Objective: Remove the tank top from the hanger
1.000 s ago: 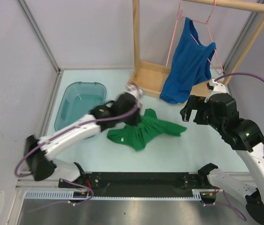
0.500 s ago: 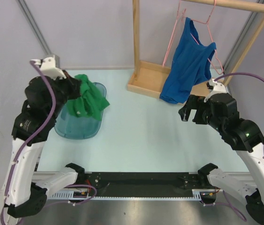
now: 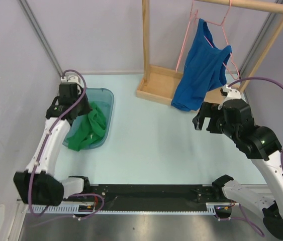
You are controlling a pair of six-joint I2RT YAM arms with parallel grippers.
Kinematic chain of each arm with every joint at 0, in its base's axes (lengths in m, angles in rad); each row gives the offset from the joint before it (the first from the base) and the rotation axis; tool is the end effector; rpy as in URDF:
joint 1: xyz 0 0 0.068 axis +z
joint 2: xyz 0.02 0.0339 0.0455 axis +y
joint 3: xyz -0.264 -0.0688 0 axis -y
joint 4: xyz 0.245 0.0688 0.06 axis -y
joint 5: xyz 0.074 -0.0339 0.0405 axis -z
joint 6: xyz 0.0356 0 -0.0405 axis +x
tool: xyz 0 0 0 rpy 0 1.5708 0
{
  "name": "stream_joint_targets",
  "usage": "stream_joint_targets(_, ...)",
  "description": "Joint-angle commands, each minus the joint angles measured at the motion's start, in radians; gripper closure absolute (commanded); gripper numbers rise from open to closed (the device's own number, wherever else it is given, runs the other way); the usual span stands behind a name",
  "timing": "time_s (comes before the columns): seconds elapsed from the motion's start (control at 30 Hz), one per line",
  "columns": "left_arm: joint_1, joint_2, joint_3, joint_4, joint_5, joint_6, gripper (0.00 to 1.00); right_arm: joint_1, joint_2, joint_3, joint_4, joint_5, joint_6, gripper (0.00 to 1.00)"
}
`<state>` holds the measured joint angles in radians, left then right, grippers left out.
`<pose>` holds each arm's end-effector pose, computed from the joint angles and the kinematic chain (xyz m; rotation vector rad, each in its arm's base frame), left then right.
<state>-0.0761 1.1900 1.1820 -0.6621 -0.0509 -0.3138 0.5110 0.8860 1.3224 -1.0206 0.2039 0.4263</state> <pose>0.2526 -0.0174 0.3486 -0.2935 2.2251 -0.1541 0.1261 0.0624 0.4159 0.0272 2.1591 0.3268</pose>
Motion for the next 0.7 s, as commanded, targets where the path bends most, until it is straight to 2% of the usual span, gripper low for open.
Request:
stream_joint_targets(0.0,0.073,0.081,0.007,0.111,0.18,-0.022,1.0,-0.017,-0.015,0.0,0.013,-0.086,-0.043,0.0)
stream_joint_targets(0.1,0.104,0.092,-0.002,0.128,0.191,-0.03,0.95,-0.025,0.005,-0.023,0.022,-0.124,-0.064,0.0)
stream_joint_targets(0.13,0.105,0.088,-0.007,0.133,0.191,-0.031,0.78,-0.025,0.014,-0.016,0.013,-0.11,-0.064,0.0)
stream_joint_targets(0.2,0.105,0.074,-0.025,0.15,0.2,-0.033,0.67,-0.025,0.03,0.014,-0.005,-0.092,-0.063,0.0)
stream_joint_targets(0.23,0.104,0.06,-0.025,0.148,0.198,-0.033,0.55,-0.023,0.036,0.021,-0.009,-0.078,-0.061,0.0)
stream_joint_targets(0.3,0.102,0.039,-0.03,0.141,0.209,-0.036,0.39,-0.023,0.024,0.02,0.0,-0.075,-0.06,0.0)
stream_joint_targets(0.33,0.102,-0.007,-0.038,0.137,0.217,-0.047,0.23,-0.025,0.01,0.009,0.008,-0.072,-0.063,0.0)
stream_joint_targets(0.37,0.098,-0.035,-0.048,0.139,0.223,-0.053,0.16,-0.026,0.007,0.008,0.014,-0.063,-0.066,0.0)
stream_joint_targets(0.43,0.053,-0.094,-0.074,0.145,0.232,-0.062,0.1,-0.029,0.014,0.024,0.011,-0.029,-0.07,0.01)
stream_joint_targets(0.57,-0.111,-0.222,-0.113,0.153,0.272,-0.111,0.13,-0.032,0.045,0.078,-0.022,0.02,-0.077,0.0)
stream_joint_targets(0.6,-0.223,-0.237,-0.137,0.16,0.275,-0.125,0.13,-0.034,0.047,0.086,-0.026,0.057,-0.074,0.0)
stream_joint_targets(0.63,-0.287,-0.256,-0.154,0.185,0.264,-0.16,0.14,-0.034,0.045,0.089,-0.027,0.072,-0.073,0.0)
stream_joint_targets(0.67,-0.418,-0.286,-0.197,0.203,0.247,-0.183,0.14,-0.035,0.031,0.093,-0.013,0.086,-0.077,0.0)
